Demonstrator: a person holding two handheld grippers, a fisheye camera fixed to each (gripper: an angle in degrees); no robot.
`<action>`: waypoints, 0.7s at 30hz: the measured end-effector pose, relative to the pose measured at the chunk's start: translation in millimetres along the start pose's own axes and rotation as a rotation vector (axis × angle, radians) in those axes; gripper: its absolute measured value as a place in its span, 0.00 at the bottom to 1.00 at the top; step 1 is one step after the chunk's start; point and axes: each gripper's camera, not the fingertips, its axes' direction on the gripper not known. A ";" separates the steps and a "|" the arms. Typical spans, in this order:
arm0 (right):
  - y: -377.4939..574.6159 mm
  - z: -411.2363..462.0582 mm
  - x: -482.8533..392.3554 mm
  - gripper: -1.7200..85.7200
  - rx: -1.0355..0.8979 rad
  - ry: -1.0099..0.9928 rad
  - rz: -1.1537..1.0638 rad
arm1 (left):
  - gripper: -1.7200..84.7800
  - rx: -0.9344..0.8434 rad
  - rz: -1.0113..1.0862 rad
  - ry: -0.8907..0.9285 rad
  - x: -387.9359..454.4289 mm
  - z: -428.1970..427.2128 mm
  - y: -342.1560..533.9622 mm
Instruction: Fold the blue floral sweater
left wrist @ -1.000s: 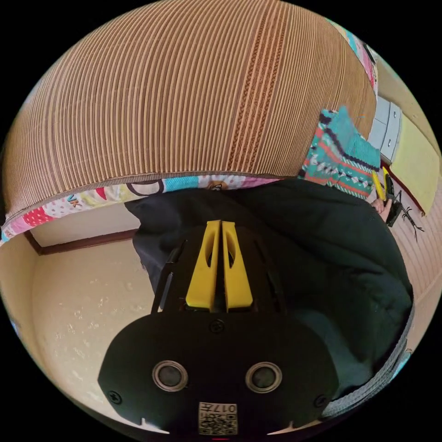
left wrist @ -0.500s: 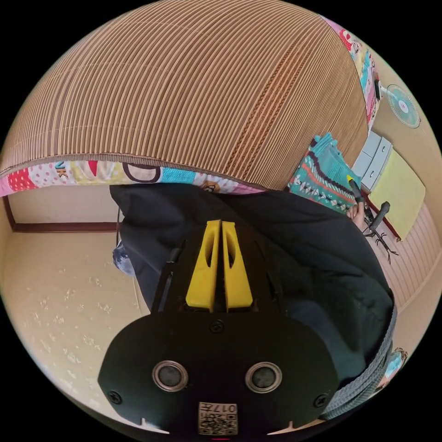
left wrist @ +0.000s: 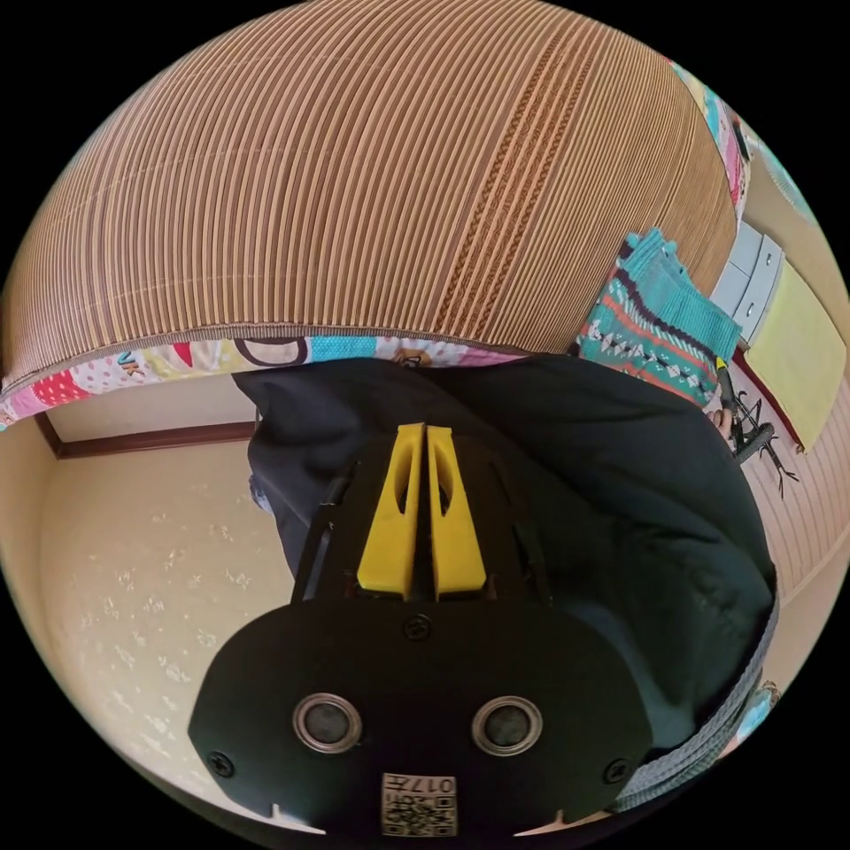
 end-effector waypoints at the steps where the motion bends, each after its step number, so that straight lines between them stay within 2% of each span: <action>1: 15.1 13.2 -15.2 0.07 -0.028 -0.097 -0.013 | 0.01 0.001 -0.002 0.004 -0.4 -0.4 0.0; 2: 21.7 24.7 -22.8 0.07 -0.071 -0.129 -0.016 | 0.01 0.004 -0.010 0.018 -1.8 -1.3 -0.2; 4: 46.1 91.0 -52.3 0.08 -0.386 -0.201 -0.023 | 0.01 0.003 -0.027 0.043 -4.9 -3.3 -0.7; 6: 59.6 117.1 -71.2 0.08 -0.499 -0.150 -0.065 | 0.01 -0.010 -0.037 0.055 -7.2 -6.9 -1.1; 8: 58.2 105.0 -78.5 0.09 -0.432 -0.122 -0.117 | 0.01 -0.018 -0.023 0.037 -6.1 -9.4 -0.9; 11: 32.4 60.4 -51.8 0.11 -0.226 -0.143 -0.058 | 0.01 -0.028 0.002 -0.003 -4.5 -9.6 0.4; 13: 6.9 24.4 -5.0 0.11 -0.039 -0.069 0.101 | 0.01 -0.027 0.001 -0.010 -6.0 -9.4 1.8; 16: -15.4 10.5 62.2 0.14 0.084 0.085 0.345 | 0.01 -0.022 0.001 -0.014 -10.4 -10.5 4.2; 18: -26.6 31.5 96.8 0.16 0.014 0.084 0.431 | 0.01 -0.018 0.027 -0.026 -14.2 -10.9 7.1; 21: -31.2 88.6 119.7 0.17 -0.188 -0.084 0.452 | 0.01 0.009 0.034 0.001 -25.8 -11.4 14.2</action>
